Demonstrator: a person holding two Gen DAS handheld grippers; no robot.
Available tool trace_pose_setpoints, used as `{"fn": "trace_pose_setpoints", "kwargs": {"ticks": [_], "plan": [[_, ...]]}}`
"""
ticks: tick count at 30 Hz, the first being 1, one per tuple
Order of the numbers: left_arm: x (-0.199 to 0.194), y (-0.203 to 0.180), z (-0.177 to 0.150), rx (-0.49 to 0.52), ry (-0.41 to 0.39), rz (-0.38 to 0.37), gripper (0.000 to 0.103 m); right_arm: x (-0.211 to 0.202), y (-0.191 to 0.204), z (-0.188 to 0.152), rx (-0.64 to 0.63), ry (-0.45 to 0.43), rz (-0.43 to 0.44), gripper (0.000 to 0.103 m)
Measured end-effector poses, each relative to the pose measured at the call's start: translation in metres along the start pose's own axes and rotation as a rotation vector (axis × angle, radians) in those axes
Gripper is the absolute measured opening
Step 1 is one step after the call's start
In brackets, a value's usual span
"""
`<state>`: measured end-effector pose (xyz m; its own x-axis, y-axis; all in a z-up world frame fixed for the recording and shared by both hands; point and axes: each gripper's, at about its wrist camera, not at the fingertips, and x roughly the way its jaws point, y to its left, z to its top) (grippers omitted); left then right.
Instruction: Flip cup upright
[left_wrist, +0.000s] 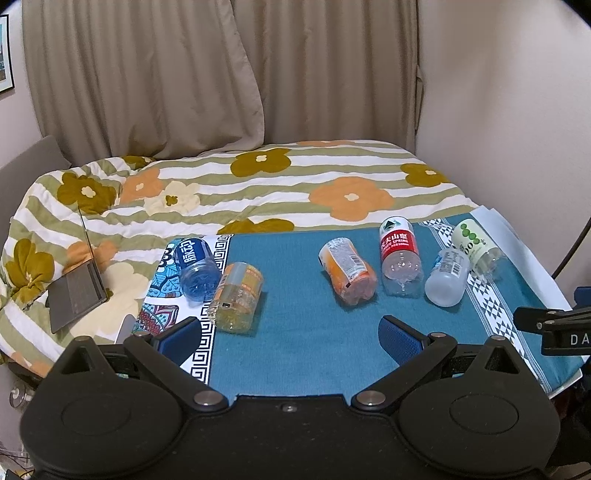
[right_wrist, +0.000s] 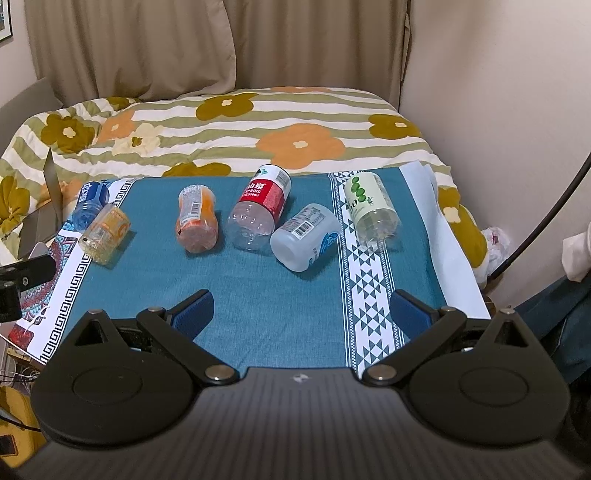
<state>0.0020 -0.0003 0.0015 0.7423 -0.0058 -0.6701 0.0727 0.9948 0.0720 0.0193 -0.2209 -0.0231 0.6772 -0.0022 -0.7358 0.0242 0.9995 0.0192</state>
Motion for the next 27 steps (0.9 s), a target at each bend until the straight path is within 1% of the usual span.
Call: {"fn": "trace_pose_setpoints", "kwargs": {"ticks": [27], "plan": [[0.0007, -0.0033, 0.0007, 0.008, -0.006, 0.001, 0.103, 0.0002, -0.0005, 0.0004, -0.001, 0.000, 0.000, 0.103]]}}
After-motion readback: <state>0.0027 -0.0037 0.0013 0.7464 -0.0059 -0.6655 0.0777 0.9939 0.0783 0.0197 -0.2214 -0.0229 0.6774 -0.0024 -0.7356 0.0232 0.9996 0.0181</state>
